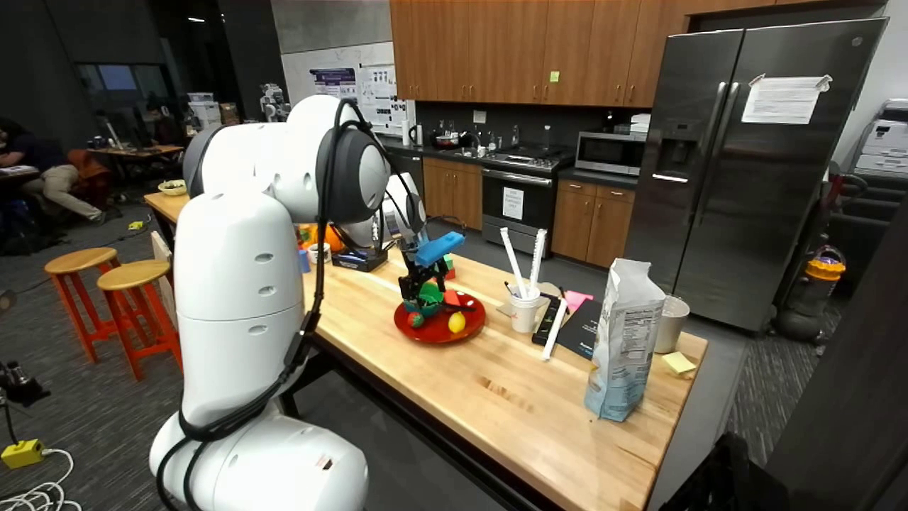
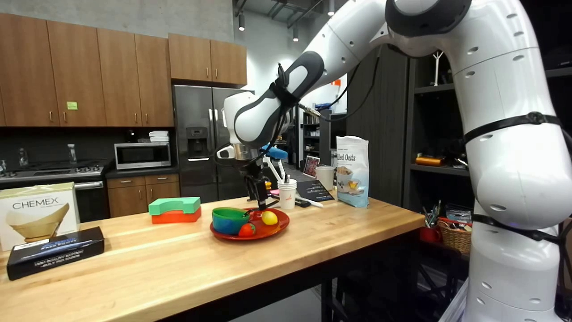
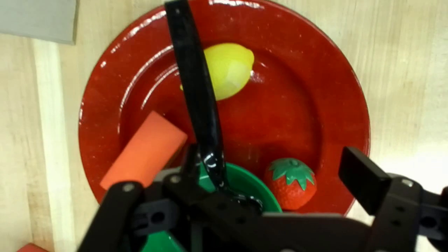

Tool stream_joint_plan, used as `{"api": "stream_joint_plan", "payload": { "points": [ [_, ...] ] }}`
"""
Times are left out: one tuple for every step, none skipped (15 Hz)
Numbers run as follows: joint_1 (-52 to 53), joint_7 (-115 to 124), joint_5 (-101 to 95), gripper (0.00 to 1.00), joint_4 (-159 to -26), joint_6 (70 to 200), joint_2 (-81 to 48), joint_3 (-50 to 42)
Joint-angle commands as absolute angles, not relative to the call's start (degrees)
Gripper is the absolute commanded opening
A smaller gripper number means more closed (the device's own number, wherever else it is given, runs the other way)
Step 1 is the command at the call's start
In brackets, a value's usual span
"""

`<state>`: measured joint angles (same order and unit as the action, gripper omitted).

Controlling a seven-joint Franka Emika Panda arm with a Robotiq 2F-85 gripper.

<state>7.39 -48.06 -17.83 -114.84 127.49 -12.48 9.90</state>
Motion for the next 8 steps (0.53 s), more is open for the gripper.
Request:
{"api": "stream_joint_plan", "payload": {
  "points": [
    [7.66,-48.08,-17.18,1.0,-115.14,128.03,-12.4,10.21],
    [7.85,-48.08,-16.83,1.0,-115.38,128.27,-12.31,10.47],
    [7.95,-48.08,-16.66,1.0,-115.51,128.32,-12.18,10.61],
    [8.02,-48.08,-16.62,1.0,-115.56,128.33,-12.08,10.64],
    [8.02,-48.08,-16.62,1.0,-115.6,128.34,-11.99,10.63],
    [7.97,-48.08,-16.62,1.0,-115.66,128.34,-11.89,10.6],
    [7.9,-48.08,-16.61,1.0,-115.71,128.35,-11.82,10.58],
    [7.89,-48.08,-16.61,1.0,-115.73,128.36,-11.81,10.58]
  ]
}}
